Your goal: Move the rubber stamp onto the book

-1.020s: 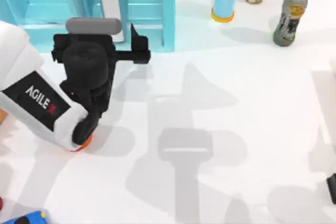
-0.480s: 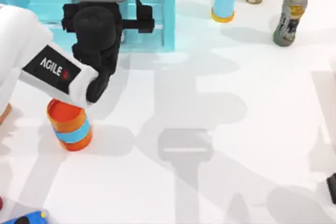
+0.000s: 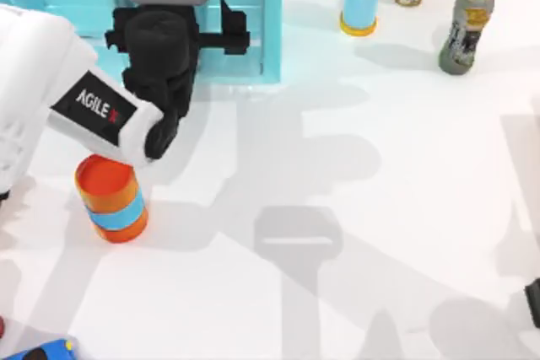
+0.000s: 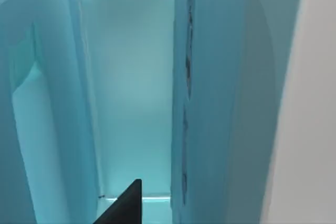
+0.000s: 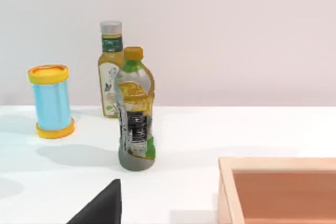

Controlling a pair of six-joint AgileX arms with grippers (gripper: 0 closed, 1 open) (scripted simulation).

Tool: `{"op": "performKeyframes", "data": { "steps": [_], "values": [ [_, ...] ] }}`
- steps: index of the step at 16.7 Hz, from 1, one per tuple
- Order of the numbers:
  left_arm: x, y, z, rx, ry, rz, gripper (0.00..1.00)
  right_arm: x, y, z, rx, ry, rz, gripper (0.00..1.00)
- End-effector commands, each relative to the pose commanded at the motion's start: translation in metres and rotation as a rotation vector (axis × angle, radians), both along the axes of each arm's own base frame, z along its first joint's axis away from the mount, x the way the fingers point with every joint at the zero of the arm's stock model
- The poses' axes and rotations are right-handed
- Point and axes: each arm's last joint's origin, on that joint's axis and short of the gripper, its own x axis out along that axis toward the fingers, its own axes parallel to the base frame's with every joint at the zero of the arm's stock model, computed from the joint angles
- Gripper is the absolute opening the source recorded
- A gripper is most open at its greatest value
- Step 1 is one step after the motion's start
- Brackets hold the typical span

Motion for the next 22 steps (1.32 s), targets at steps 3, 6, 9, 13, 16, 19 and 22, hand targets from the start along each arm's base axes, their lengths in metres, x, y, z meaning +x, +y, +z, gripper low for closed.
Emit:
{"op": "performKeyframes", "data": {
  "steps": [3, 6, 9, 13, 16, 19, 22],
  "values": [
    [0.0, 0.0, 0.0, 0.0, 0.0, 0.0, 0.7, 0.0, 0.0, 0.0, 0.0, 0.0, 0.0, 1.0],
    [0.0, 0.0, 0.0, 0.0, 0.0, 0.0, 0.47, 0.0, 0.0, 0.0, 0.0, 0.0, 0.0, 1.0],
    [0.0, 0.0, 0.0, 0.0, 0.0, 0.0, 0.25, 0.0, 0.0, 0.0, 0.0, 0.0, 0.0, 1.0],
    [0.0, 0.0, 0.0, 0.0, 0.0, 0.0, 0.0, 0.0, 0.0, 0.0, 0.0, 0.0, 0.0, 1.0],
    [0.0, 0.0, 0.0, 0.0, 0.0, 0.0, 0.0, 0.0, 0.0, 0.0, 0.0, 0.0, 0.0, 1.0],
    [0.0, 0.0, 0.0, 0.0, 0.0, 0.0, 0.0, 0.0, 0.0, 0.0, 0.0, 0.0, 0.0, 1.0],
    [-0.0009, -0.0023, 0.0012, 0.0, -0.001, -0.005, 0.0, 0.0, 0.0, 0.0, 0.0, 0.0, 0.0, 1.0]
  ]
}}
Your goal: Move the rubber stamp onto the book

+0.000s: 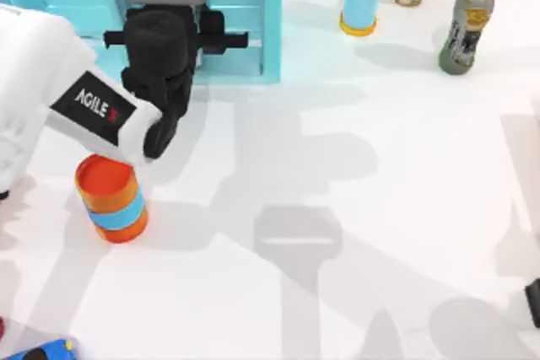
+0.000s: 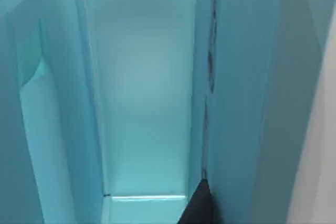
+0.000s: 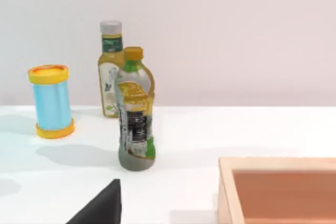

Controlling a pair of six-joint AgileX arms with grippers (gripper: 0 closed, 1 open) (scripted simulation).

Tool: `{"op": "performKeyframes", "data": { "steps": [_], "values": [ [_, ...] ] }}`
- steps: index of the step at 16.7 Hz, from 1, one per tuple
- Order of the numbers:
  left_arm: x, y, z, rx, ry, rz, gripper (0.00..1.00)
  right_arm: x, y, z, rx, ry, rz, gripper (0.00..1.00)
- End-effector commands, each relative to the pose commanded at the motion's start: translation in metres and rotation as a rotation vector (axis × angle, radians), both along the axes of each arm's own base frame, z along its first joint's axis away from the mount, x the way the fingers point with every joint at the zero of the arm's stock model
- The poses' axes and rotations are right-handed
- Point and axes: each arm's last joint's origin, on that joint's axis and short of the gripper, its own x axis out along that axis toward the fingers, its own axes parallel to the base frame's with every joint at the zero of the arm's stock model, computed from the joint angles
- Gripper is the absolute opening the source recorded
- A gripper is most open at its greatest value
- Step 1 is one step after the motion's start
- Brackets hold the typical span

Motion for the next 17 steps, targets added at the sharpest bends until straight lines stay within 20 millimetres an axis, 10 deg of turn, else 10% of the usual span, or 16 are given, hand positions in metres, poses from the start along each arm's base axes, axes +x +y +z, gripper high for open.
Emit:
{"op": "performKeyframes", "data": {
  "steps": [7, 12, 17],
  "values": [
    [-0.028, -0.022, 0.08, 0.001, -0.006, -0.009, 0.0, 0.0, 0.0, 0.0, 0.0, 0.0, 0.0, 1.0],
    [-0.09, -0.025, 0.163, -0.02, -0.031, -0.01, 0.0, 0.0, 0.0, 0.0, 0.0, 0.0, 0.0, 1.0],
    [-0.162, -0.009, 0.2, -0.02, -0.021, -0.002, 0.0, 0.0, 0.0, 0.0, 0.0, 0.0, 0.0, 1.0]
  ]
}}
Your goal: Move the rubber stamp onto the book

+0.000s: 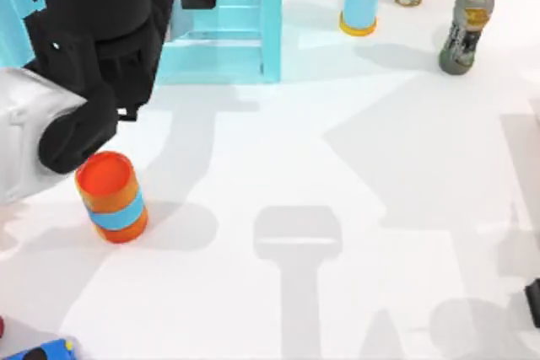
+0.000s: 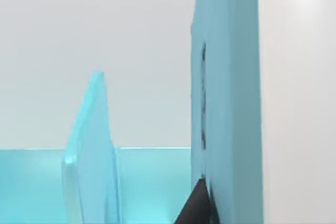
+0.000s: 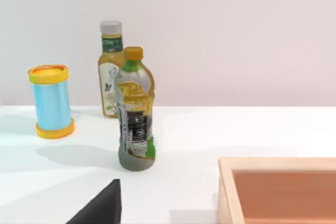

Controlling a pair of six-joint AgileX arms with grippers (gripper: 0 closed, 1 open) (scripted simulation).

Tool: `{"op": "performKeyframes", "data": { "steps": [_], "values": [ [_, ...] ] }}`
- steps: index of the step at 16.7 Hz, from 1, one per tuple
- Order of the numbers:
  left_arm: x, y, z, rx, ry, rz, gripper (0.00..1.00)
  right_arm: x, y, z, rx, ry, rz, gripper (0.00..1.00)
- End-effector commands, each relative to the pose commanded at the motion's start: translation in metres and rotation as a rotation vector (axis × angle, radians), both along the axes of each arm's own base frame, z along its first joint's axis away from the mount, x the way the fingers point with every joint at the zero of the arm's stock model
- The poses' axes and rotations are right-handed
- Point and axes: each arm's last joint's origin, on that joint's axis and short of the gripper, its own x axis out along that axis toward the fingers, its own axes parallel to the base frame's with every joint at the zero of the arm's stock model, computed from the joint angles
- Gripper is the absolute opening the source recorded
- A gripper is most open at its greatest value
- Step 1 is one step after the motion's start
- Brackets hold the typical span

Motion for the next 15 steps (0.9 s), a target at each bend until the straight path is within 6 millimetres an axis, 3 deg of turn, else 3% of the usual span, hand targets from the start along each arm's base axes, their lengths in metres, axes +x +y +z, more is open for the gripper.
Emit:
{"op": "performKeyframes", "data": {
  "steps": [3, 5, 11, 15],
  "values": [
    [-0.03, 0.01, 0.002, 0.012, 0.014, 0.002, 0.0, 0.0, 0.0, 0.0, 0.0, 0.0, 0.0, 1.0],
    [-0.038, 0.013, 0.0, 0.019, 0.021, 0.002, 0.0, 0.0, 0.0, 0.0, 0.0, 0.0, 0.0, 1.0],
    [-0.037, 0.012, -0.003, 0.019, 0.031, 0.008, 0.0, 0.0, 0.0, 0.0, 0.0, 0.0, 0.0, 1.0],
    [-0.039, -0.007, -0.015, -0.079, 0.081, 0.036, 0.0, 0.0, 0.0, 0.0, 0.0, 0.0, 0.0, 1.0]
  ]
}}
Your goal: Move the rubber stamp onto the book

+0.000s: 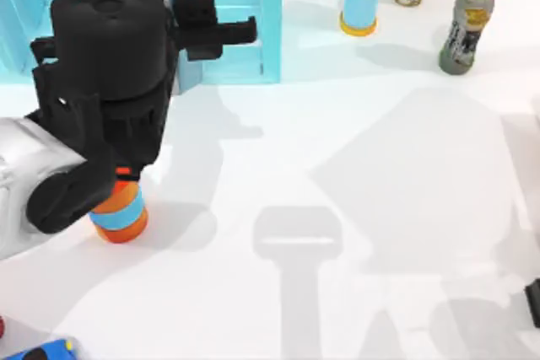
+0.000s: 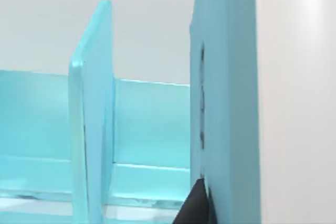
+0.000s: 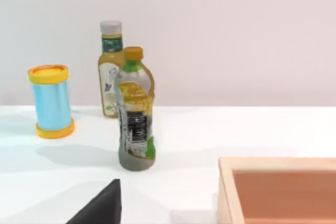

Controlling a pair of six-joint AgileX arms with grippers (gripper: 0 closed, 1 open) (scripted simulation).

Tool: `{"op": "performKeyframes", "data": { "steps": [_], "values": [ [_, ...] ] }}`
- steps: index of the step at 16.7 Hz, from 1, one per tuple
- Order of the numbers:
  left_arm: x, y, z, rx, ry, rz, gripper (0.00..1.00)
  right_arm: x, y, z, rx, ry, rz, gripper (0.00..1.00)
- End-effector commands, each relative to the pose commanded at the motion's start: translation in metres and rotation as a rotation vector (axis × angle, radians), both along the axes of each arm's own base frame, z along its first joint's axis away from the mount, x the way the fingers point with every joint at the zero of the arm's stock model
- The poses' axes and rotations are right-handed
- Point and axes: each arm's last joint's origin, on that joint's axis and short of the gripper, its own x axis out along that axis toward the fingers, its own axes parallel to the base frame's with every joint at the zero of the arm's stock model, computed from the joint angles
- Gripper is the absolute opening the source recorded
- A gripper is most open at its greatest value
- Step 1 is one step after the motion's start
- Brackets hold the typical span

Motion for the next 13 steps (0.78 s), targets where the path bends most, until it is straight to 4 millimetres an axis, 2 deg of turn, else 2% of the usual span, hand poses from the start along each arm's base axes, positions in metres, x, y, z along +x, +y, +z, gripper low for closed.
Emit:
{"op": "performKeyframes", "data": {
  "steps": [5, 13],
  "values": [
    [-0.01, -0.042, -0.026, -0.284, 0.082, 0.098, 0.0, 0.0, 0.0, 0.0, 0.0, 0.0, 0.0, 1.0],
    [-0.049, -0.123, -0.083, -0.95, 0.107, 0.33, 0.0, 0.0, 0.0, 0.0, 0.0, 0.0, 0.0, 1.0]
  ]
}}
